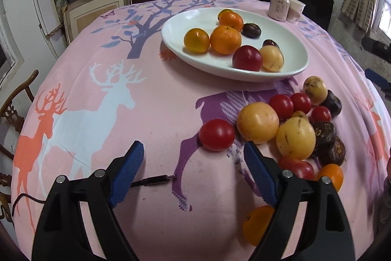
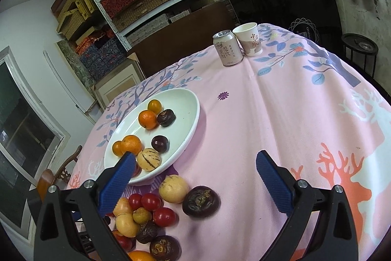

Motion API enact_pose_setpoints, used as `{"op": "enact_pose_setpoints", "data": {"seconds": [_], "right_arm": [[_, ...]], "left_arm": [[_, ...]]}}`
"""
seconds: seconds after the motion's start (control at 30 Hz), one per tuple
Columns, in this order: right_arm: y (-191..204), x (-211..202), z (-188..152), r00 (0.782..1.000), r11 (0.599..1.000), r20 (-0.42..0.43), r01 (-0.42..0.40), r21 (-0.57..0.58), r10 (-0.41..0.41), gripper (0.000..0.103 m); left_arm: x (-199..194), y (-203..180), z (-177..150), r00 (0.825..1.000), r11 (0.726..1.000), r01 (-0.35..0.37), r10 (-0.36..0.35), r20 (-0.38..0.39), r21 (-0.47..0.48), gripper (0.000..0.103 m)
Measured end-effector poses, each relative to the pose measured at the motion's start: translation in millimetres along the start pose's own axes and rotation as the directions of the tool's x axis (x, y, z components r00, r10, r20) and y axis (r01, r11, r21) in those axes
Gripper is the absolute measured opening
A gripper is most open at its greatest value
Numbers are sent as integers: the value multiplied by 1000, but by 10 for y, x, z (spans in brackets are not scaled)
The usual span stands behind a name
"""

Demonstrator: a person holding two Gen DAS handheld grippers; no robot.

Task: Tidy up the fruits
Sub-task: 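Move both open tools back to the fruit cluster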

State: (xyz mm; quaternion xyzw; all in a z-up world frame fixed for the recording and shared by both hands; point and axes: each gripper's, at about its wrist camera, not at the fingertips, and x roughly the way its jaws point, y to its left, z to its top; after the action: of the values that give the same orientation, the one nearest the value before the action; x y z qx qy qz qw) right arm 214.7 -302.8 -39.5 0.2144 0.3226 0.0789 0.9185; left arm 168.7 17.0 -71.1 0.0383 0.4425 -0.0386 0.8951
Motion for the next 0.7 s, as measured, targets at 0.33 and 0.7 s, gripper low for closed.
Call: {"op": "enact_pose_setpoints", "data": {"seconds": [0.33,0.7], "right_arm": [[-20,7,11,1000,1000,-1,4,14,-4,100],[-17,4,2,1000,1000,-4,3,6,-3,100]], "left_arm": [[-72,346,79,995,987,-76,85,54,-142,82],[-3,76,124,999,999,-12,14,52,-37,74]]}}
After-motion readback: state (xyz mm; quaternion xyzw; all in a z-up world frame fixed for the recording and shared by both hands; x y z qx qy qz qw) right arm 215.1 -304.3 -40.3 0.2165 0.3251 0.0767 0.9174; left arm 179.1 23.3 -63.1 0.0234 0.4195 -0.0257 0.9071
